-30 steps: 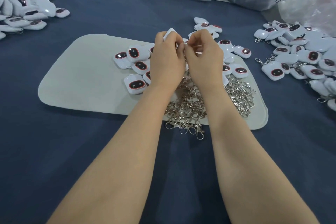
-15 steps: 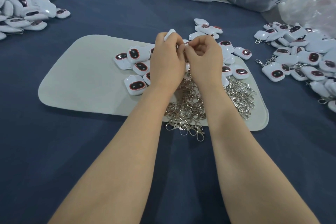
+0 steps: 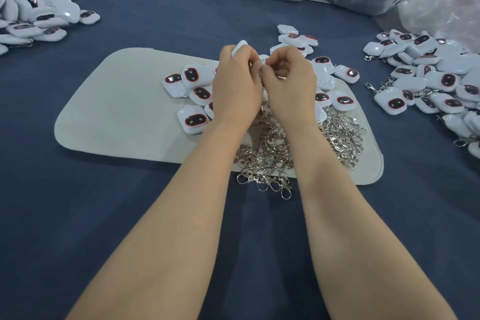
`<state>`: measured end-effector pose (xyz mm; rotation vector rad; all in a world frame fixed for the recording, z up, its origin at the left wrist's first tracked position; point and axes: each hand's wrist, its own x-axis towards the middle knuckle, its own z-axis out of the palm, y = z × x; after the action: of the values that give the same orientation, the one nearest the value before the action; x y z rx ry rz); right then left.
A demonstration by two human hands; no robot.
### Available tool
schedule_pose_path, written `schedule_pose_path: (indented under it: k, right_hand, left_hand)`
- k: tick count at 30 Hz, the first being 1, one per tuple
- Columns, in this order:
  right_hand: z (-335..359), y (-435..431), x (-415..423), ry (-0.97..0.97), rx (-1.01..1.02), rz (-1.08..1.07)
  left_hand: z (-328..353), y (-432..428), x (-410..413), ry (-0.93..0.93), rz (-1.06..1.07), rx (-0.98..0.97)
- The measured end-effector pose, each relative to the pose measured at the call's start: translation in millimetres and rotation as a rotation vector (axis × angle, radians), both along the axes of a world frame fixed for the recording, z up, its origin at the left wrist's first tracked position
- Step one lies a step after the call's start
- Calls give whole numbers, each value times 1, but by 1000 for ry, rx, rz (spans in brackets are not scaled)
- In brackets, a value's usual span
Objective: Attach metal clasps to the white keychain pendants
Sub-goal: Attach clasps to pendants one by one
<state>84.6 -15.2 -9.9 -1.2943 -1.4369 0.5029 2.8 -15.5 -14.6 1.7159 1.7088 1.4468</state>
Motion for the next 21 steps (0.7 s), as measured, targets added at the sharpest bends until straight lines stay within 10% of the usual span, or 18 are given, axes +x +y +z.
schedule_pose_path:
  k: [21]
  right_hand:
    - [0,4,11,129,-27,-172]
  left_hand:
    - [5,-1,3,-369,-227,-147]
